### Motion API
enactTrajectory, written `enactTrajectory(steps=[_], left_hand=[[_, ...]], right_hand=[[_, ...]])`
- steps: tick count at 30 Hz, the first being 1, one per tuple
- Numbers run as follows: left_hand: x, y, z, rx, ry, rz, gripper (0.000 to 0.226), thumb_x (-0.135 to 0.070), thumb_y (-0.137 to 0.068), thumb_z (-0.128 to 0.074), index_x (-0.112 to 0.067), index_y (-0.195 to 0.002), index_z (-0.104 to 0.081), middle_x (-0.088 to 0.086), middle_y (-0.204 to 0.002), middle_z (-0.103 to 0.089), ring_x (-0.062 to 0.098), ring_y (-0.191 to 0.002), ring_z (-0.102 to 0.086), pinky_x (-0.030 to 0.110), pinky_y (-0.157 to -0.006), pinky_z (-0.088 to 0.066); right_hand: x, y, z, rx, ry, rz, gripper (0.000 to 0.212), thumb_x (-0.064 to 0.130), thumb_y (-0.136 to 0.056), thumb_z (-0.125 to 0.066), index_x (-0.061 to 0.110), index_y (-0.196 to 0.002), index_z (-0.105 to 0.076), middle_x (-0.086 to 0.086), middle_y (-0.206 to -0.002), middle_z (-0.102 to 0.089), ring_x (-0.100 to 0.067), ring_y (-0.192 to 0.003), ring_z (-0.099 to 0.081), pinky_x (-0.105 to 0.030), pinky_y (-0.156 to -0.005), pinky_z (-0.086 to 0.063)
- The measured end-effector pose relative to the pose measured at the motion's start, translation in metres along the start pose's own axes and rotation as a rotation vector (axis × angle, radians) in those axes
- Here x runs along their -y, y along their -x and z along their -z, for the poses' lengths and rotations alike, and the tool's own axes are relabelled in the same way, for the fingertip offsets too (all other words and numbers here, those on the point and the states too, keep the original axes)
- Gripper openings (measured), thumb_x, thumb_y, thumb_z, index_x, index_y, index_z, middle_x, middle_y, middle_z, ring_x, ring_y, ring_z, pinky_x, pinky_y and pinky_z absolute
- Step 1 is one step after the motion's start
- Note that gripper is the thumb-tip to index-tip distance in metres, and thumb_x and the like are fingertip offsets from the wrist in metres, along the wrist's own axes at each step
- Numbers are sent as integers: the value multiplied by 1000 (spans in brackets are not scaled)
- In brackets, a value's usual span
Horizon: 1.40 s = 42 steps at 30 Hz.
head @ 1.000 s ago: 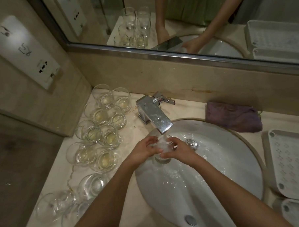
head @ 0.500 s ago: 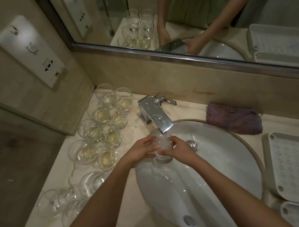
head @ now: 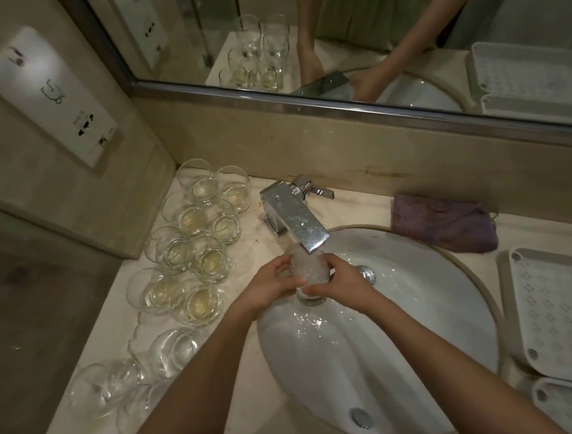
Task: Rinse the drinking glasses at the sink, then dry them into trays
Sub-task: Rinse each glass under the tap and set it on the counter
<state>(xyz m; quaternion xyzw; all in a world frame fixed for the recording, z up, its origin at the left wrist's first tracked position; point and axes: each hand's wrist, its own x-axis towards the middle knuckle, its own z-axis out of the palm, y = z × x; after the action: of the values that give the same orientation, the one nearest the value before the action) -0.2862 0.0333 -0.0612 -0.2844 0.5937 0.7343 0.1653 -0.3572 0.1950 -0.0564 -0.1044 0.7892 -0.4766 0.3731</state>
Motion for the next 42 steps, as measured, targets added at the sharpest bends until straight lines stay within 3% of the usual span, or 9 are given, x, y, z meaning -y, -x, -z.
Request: enactTrajectory(steps=[5, 9, 13, 17, 22, 27, 32, 36, 42], left_hand=[[-1, -2, -18, 9, -97, -118, 69, 13, -65, -76, -16, -121, -46, 11, -127, -56, 21, -115, -57, 26, -91, -51], [0, -1, -2, 23, -20, -41, 63, 10, -68, -77, -8, -122, -50, 11, -126, -57, 16, -104, -62, 24, -86, -54], [-2, -1, 0, 0, -59, 57, 60, -9, -73, -80, -9, -127, -54, 11, -126, -60, 27, -111, -62, 40, -93, -54], [-7, -4, -17, -52, -318, -86, 63, 0, -70, -80, -11, -125, -51, 2, -121, -57, 17, -104, -60, 14, -76, -51], [-3, -2, -8, 0, -120, -60, 62, 13, -69, -76, -8, -120, -46, 8, -124, -54, 12, -98, -62, 22, -79, -54], [-4, -4, -6, -5, -87, 62, 60, -4, -75, -79, -8, -127, -50, 11, -129, -56, 26, -112, -61, 42, -93, -53], [-16, -5, -20, 1, -330, -88, 62, 9, -69, -78, -13, -116, -44, -5, -117, -50, 15, -100, -58, 16, -70, -52], [-9, -3, -6, 44, -180, -57, 61, 19, -70, -72, -7, -115, -41, 4, -119, -52, 9, -96, -59, 17, -71, -53], [-3, -3, -11, 3, -169, -7, 58, -3, -69, -81, -15, -114, -47, 5, -124, -56, 20, -105, -61, 28, -80, -54]], right_hand=[[-23, 10, -12, -141, -149, 75, 62, 15, -66, -89, 39, -109, -52, 12, -114, -61, -4, -102, -60, -30, -90, -53], [-7, 6, -10, -89, -35, 67, 57, 17, -66, -88, 33, -107, -51, 15, -102, -59, 1, -89, -58, -10, -70, -45], [0, 0, 8, 40, 72, -47, 51, 25, -68, -86, 24, -109, -56, 16, -89, -58, -2, -80, -57, -13, -64, -43], [-19, 9, 0, -37, -114, -45, 69, 14, -64, -89, 25, -121, -52, 10, -107, -63, -5, -89, -62, -13, -71, -49], [-9, 5, -9, -97, -20, 91, 62, 18, -65, -88, 26, -116, -54, 14, -105, -61, -1, -94, -60, -10, -75, -45], [1, 0, 17, 61, 104, -85, 58, 24, -66, -87, 21, -116, -57, 12, -95, -59, -1, -83, -57, -15, -65, -43], [-21, 13, -6, -93, -177, -13, 69, 12, -64, -89, 29, -120, -52, 7, -114, -61, -10, -97, -62, -14, -72, -51], [-6, 10, -8, -103, 14, 122, 60, 19, -64, -89, 31, -112, -54, 11, -109, -60, -2, -96, -59, -20, -81, -49], [-8, 2, 15, 21, 95, -21, 67, 18, -61, -90, 26, -118, -55, 7, -104, -64, -10, -86, -61, -18, -69, -46]])
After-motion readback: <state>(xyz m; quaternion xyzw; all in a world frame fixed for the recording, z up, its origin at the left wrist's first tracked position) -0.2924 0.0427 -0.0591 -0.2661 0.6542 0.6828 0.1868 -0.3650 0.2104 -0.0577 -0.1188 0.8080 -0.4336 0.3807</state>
